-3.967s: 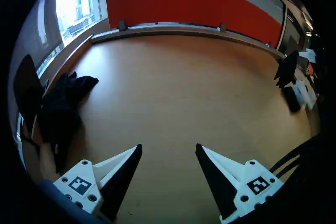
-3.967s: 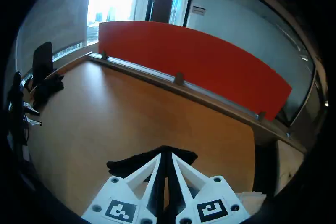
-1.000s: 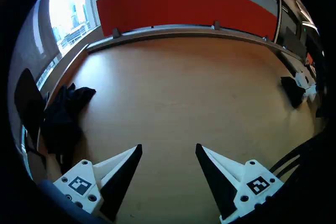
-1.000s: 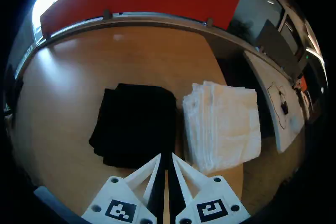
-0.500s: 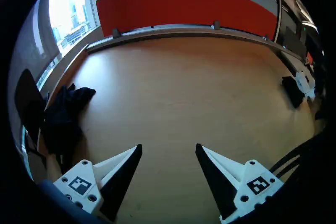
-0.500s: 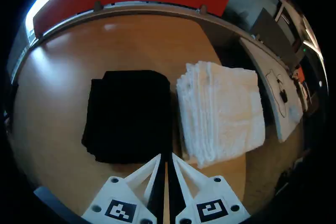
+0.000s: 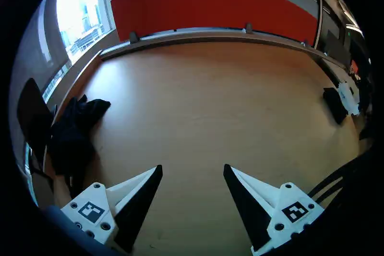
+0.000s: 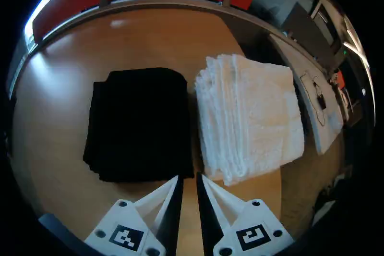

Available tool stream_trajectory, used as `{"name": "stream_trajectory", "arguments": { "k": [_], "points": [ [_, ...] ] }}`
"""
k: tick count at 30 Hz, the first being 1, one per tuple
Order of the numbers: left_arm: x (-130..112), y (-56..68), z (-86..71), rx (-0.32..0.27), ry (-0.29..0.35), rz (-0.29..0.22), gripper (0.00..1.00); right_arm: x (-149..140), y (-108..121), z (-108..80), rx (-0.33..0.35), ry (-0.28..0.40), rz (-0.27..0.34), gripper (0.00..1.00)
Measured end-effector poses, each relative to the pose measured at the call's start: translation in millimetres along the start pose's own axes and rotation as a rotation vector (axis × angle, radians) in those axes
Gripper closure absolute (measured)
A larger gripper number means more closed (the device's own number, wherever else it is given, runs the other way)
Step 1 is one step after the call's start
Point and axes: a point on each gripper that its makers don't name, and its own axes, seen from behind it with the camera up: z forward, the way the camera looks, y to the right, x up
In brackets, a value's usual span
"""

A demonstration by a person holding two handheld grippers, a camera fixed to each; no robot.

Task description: Fold towel

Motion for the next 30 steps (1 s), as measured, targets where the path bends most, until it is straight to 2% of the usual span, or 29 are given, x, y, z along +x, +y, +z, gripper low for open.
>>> {"name": "stream_trajectory", "arguments": {
  "k": [6,16,22,26,27,30],
  "points": [
    [1.4,0.4,0.9,0.000,0.001,0.001,0.05,-2.4,1.5,-1.3,-0.011,-0.002,0.004,0.64],
    [4.3,0.6,1.9,-0.004,0.006,0.001,0.06,-6.7,4.6,-6.0,-0.032,0.006,0.024,0.55],
    [5.3,-0.7,1.4,-0.005,0.008,0.004,0.06,-8.9,5.3,-8.8,-0.044,0.011,0.032,0.30],
    [5.5,-1.5,1.1,-0.005,0.010,0.003,0.06,-10.3,3.8,-10.5,-0.044,0.015,0.032,0.09],
    [5.6,-1.7,1.1,-0.006,0.010,0.002,0.06,-10.4,3.0,-11.0,-0.043,0.017,0.032,0.06],
    [5.7,-2.1,1.2,-0.007,0.011,0.001,0.06,-10.1,1.1,-12.6,-0.041,0.021,0.034,0.05]
  ]
}}
